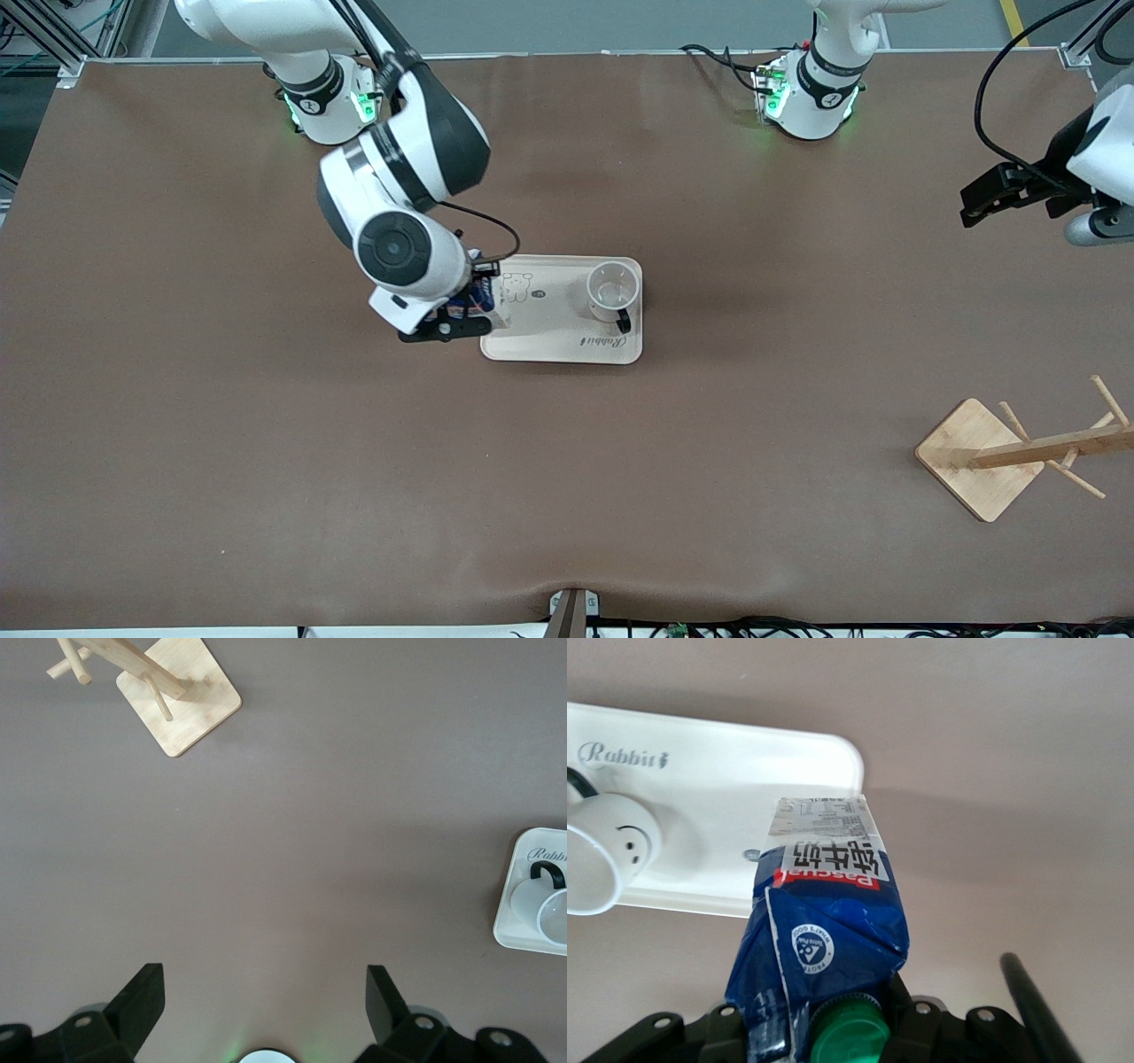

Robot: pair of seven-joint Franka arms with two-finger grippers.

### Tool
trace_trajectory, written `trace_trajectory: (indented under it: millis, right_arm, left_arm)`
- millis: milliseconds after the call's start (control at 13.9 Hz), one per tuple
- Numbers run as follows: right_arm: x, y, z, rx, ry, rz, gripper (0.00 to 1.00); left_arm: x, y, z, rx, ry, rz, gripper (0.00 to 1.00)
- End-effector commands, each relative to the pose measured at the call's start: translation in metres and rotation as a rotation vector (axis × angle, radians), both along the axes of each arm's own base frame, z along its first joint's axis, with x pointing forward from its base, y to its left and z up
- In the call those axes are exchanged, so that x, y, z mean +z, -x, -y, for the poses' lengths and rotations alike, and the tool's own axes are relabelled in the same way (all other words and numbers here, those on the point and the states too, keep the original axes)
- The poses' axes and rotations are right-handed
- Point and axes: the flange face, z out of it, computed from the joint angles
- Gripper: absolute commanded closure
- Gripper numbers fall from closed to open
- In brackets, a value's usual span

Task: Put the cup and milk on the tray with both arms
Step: 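Carry the milk carton to the tray with the right gripper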

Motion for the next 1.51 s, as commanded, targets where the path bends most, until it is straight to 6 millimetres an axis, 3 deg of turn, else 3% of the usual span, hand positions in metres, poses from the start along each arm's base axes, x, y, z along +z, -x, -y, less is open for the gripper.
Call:
trace_trajectory:
  millis: [0,215,645,1363,1434]
  right_arm:
    - [-0.011,-0.004,-0.019,-0.039,0.001,-0.027,1.0]
    - [-0.029,0.003,-0.032,-0.025,0.022,-0.039,1.0]
    - [-0.039,0.013,-0.047,0.002,0.039,-0.033,1.0]
    - [-0.054,0.015,-0.055,-0.031,0.096,0.027,1.0]
    - [-0.055,0.015,-0.055,-0.056,0.104,0.028,0.83]
  left_arm:
    - [0.003,0.022,-0.003,-0.009,0.013,0.036,0.0]
    - [0.007,0.024,-0.002,-0.014,0.012,0.042,0.0]
    - [0.005,0.022,-0.005,-0.017,0.013,0.039,0.0]
    - [0.005,0.021,-0.014,0.0,0.008,0.036,0.0]
    - [0.006,0.021,-0.014,0.0,0.004,0.038,0.0]
